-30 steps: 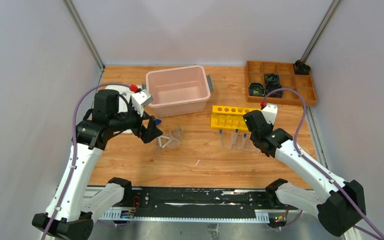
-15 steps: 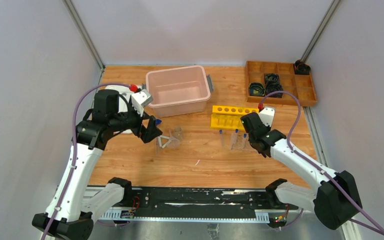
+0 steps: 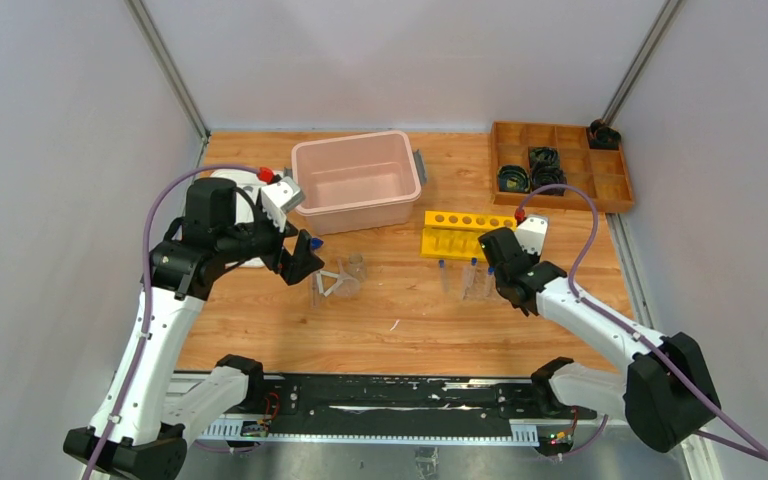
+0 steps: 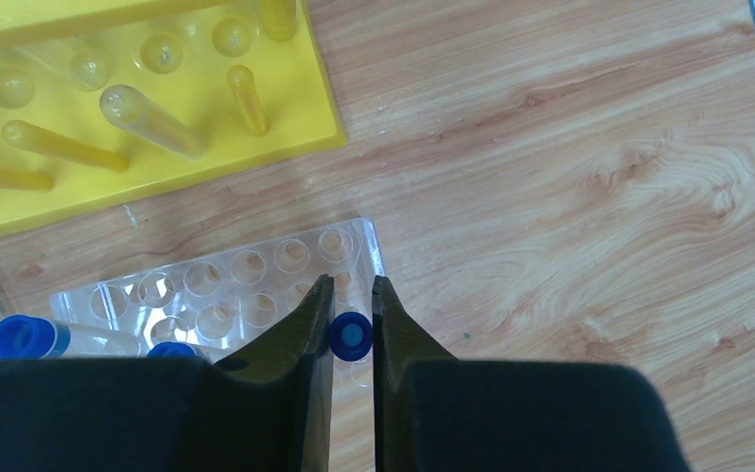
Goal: Organize the chemistry lab equipment
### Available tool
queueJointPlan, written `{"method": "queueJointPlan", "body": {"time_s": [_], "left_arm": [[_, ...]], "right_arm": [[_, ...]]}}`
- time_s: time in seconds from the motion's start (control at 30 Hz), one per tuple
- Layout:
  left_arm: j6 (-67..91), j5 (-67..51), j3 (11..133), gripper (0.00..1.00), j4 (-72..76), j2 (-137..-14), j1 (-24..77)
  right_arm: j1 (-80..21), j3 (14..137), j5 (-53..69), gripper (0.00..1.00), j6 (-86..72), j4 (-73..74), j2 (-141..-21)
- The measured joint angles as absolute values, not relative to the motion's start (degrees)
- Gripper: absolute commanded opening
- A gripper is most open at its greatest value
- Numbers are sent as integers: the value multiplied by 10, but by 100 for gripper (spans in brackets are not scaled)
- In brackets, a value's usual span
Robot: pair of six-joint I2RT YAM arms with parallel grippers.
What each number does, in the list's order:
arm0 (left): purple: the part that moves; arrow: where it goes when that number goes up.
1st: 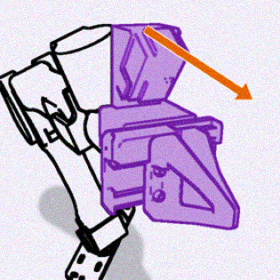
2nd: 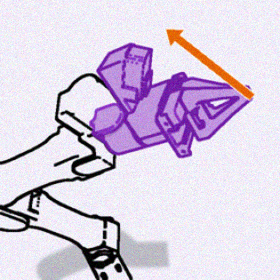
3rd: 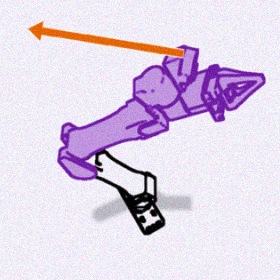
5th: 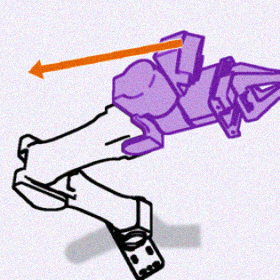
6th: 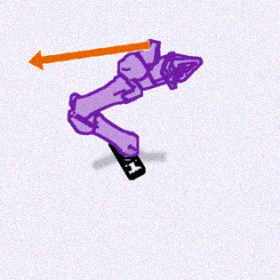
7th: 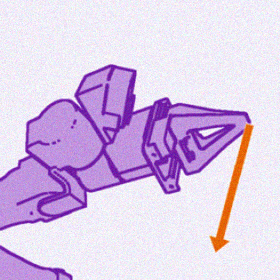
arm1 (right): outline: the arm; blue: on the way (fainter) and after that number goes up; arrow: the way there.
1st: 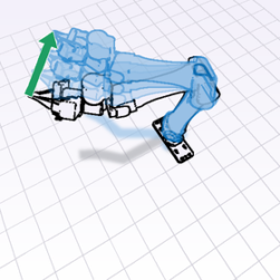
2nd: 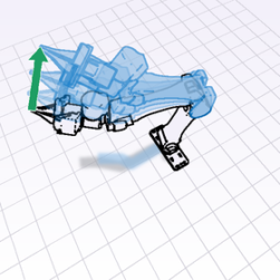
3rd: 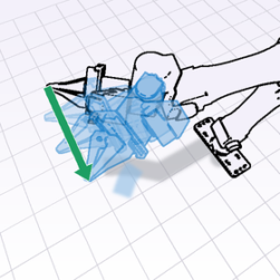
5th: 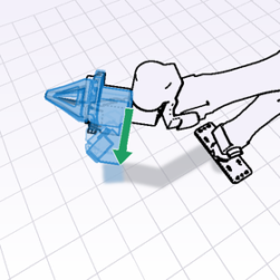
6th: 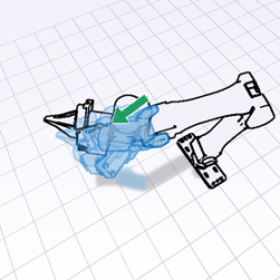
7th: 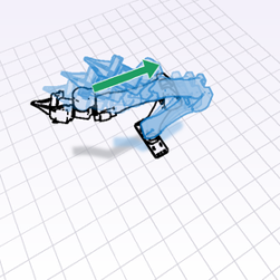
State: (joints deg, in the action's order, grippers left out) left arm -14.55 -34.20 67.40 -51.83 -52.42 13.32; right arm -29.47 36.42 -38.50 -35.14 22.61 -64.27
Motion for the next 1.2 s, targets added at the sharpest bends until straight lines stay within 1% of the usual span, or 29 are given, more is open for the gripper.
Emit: {"method": "queueJointPlan", "body": {"time_s": [0.03,0.07,0.17,0.23,0.37,0.4,0.47,0.67,0.8,0.87,1.0,1.1,1.2], "left_arm": [[-145,-342,675,100,-518,-524,133],[-145,-342,675,100,-518,-524,133],[-145,-342,676,100,-519,-524,133],[-145,-342,676,100,-519,-524,133],[-145,-342,676,100,-520,-524,133],[-145,-342,676,100,-520,-524,133],[-145,-342,676,100,-520,-524,133],[-145,-342,676,100,-520,-524,133],[-143,-342,676,100,-520,-525,133],[-141,-342,677,100,-520,-527,133],[-134,-342,681,100,-520,-529,133],[-130,-341,681,100,-520,-529,133],[-130,-337,681,100,-520,-528,133]], "right_arm": [[-295,364,-386,0,-351,223,-644],[-295,363,-386,3,-351,222,-644],[-295,361,-385,20,-351,218,-645],[-295,360,-378,28,-352,218,-645],[-295,359,-361,49,-357,221,-637],[-295,359,-359,51,-360,224,-631],[-295,364,-356,51,-364,236,-617],[-296,434,-322,41,-364,270,-561],[-323,475,-276,41,-361,254,-565],[-351,493,-251,42,-360,247,-596],[-405,546,-215,43,-353,235,-720],[-424,567,-199,43,-348,231,-802],[-427,576,-197,45,-344,230,-852]]}}
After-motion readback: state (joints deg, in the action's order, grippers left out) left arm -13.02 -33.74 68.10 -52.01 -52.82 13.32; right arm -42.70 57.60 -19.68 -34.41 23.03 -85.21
